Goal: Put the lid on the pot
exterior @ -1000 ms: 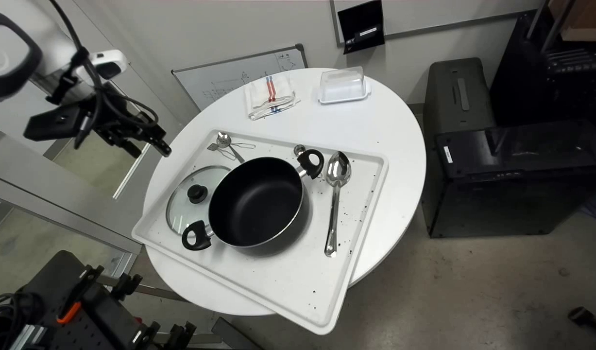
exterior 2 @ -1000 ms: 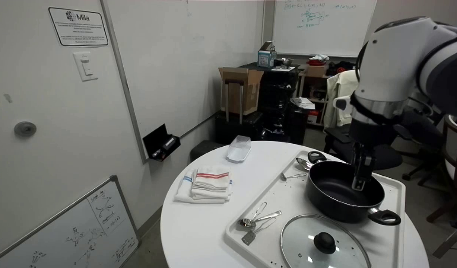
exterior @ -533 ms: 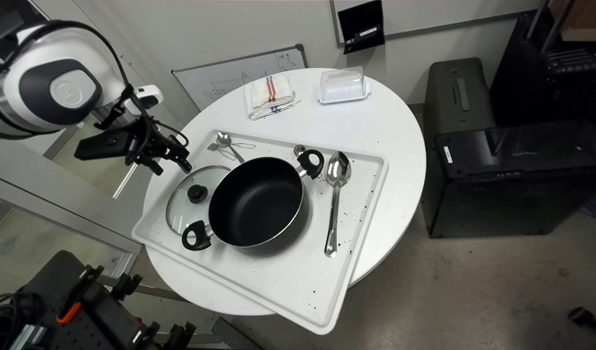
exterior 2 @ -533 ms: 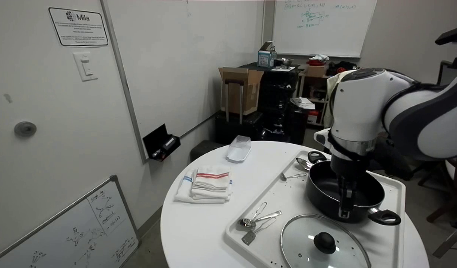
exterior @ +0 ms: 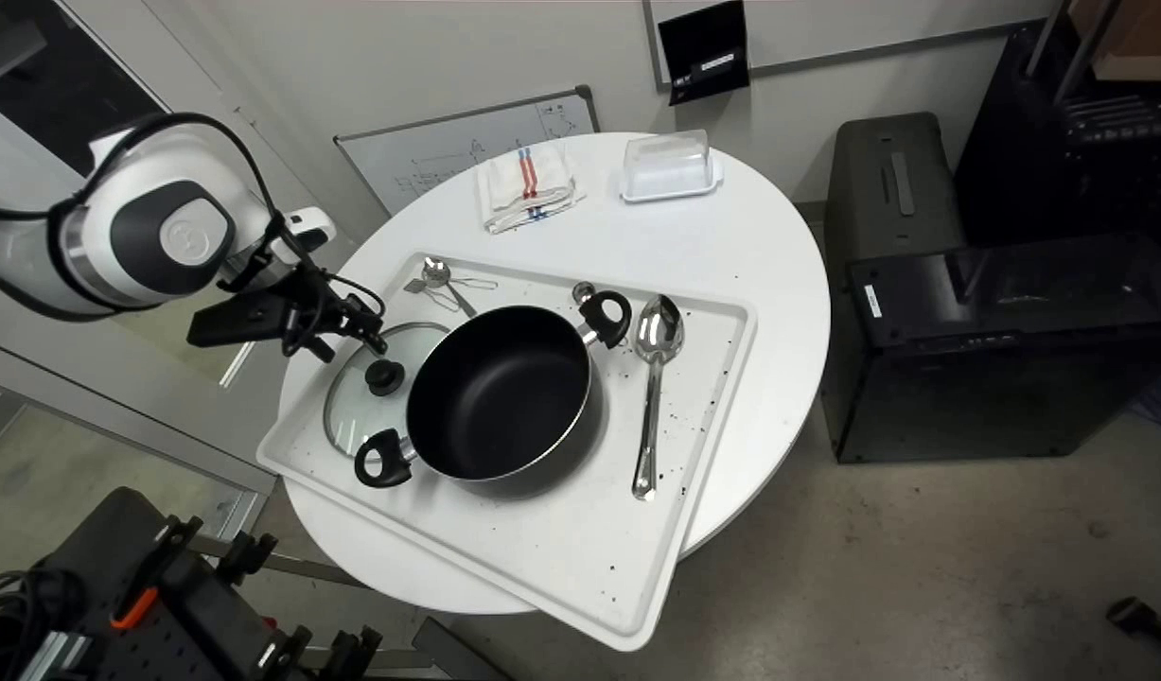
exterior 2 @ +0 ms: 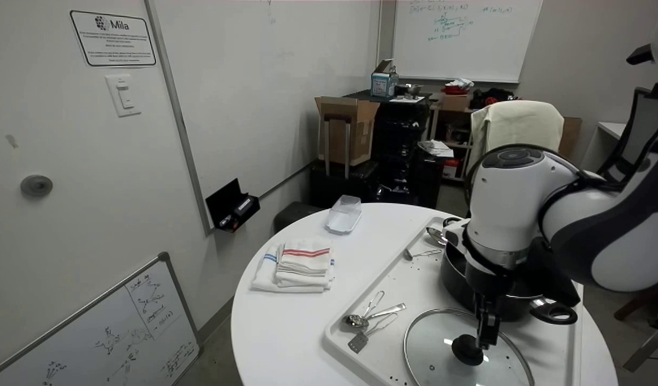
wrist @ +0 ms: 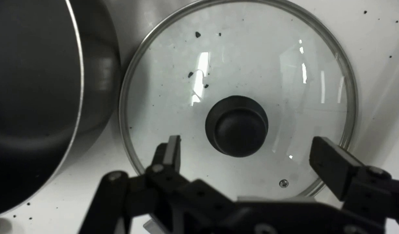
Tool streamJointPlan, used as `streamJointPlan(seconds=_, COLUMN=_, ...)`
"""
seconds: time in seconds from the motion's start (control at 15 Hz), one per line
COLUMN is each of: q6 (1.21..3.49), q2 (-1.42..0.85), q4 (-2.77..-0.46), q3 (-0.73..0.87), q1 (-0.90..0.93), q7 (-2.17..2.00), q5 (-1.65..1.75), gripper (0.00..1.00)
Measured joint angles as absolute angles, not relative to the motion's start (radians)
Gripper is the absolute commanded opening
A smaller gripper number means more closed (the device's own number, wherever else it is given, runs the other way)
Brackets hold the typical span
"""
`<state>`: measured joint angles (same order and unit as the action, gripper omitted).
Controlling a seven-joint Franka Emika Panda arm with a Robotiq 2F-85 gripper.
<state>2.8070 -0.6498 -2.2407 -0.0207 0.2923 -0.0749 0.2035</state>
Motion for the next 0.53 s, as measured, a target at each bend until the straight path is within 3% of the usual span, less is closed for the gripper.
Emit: streamJointPlan(seconds=0.53, q6=2.930, q2=-0.785, q4=-2.200, q3=0.047, q1=0.382, q7=-0.110, q5=0.202, gripper=1.00)
